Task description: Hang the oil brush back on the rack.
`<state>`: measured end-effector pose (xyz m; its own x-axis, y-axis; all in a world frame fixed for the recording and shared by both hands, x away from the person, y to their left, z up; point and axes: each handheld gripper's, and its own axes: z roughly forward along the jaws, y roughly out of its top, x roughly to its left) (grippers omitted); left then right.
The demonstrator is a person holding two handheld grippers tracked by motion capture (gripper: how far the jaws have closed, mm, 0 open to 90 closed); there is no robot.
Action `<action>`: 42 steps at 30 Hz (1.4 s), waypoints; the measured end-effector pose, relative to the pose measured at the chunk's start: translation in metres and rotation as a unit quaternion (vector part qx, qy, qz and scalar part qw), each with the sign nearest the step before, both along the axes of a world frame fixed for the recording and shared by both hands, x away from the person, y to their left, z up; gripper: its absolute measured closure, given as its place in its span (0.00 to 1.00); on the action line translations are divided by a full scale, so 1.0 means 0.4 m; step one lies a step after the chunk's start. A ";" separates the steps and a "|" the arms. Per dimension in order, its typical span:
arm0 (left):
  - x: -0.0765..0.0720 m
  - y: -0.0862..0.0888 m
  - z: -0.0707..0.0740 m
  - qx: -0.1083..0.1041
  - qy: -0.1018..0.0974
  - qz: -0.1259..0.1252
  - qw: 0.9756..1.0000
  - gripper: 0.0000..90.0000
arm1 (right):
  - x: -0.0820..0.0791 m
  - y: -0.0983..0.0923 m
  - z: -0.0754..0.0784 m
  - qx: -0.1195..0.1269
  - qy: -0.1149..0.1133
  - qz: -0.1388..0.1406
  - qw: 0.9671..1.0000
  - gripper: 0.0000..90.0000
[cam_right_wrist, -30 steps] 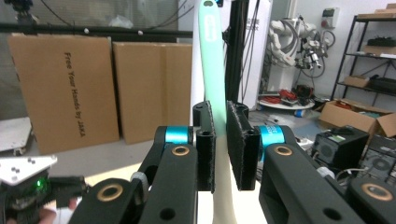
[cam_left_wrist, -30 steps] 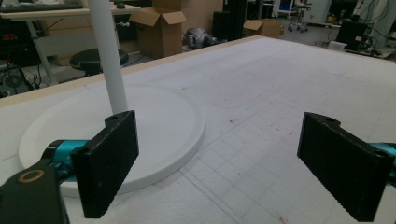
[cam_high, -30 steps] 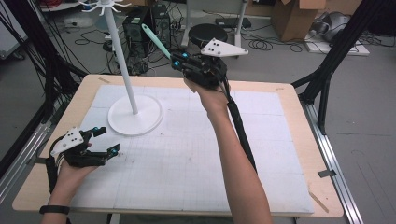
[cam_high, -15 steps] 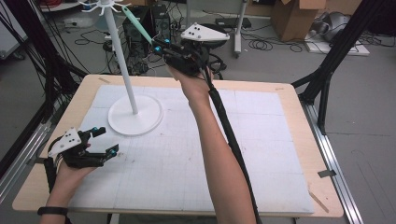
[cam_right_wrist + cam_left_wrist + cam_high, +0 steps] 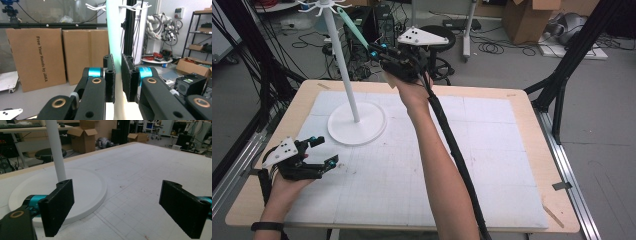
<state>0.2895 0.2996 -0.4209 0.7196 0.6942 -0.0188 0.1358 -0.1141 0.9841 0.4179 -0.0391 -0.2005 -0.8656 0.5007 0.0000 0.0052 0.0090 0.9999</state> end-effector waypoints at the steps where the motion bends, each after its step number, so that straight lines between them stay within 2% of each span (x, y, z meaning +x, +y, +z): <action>1: 0.000 0.000 0.000 0.000 0.000 0.000 1.000 0.15 | -0.001 0.000 0.000 0.001 -0.002 -0.001 1.000 0.91; 6: 0.000 -0.001 0.000 0.000 0.001 0.000 1.000 0.15 | -0.008 0.002 0.004 0.006 -0.008 -0.002 1.000 0.91; 10: 0.000 -0.002 0.000 0.000 0.000 -0.001 1.000 0.15 | -0.005 0.005 -0.001 0.001 -0.002 -0.003 1.000 0.91; 14: 0.001 -0.001 -0.001 0.000 0.001 0.000 1.000 0.15 | -0.005 0.012 -0.003 -0.003 -0.006 -0.005 1.000 0.91; 21: 0.001 -0.001 -0.001 -0.001 0.001 -0.002 1.000 0.15 | 0.012 0.031 -0.014 -0.006 0.008 -0.013 1.000 0.91; 27: 0.003 0.001 -0.001 -0.002 0.000 -0.001 1.000 0.15 | 0.021 0.048 -0.017 -0.023 0.014 -0.026 0.999 0.88; 30: 0.003 0.000 -0.001 -0.003 -0.001 -0.001 1.000 0.15 | 0.024 0.046 -0.019 -0.023 0.021 -0.033 0.999 0.80; 32: 0.003 0.000 -0.002 -0.003 0.000 -0.001 1.000 0.15 | 0.024 0.043 -0.018 -0.028 0.024 -0.028 0.999 0.76; 35: 0.003 -0.001 -0.002 -0.003 0.001 -0.001 1.000 0.15 | 0.014 0.029 -0.020 -0.034 0.019 -0.025 0.999 0.68; 39: 0.003 0.000 -0.003 0.002 0.001 -0.001 1.000 0.15 | -0.001 -0.011 -0.032 -0.049 0.021 -0.021 0.998 0.55; 42: 0.002 0.001 -0.002 0.002 0.001 0.002 1.000 0.15 | -0.018 -0.055 -0.054 -0.057 0.025 -0.020 0.998 0.48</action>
<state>0.2904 0.3001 -0.4218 0.7167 0.6972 -0.0173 0.1381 -0.1175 0.9834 0.4107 -0.0612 -0.2220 -0.8453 0.5340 -0.0172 0.0569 0.1221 0.9909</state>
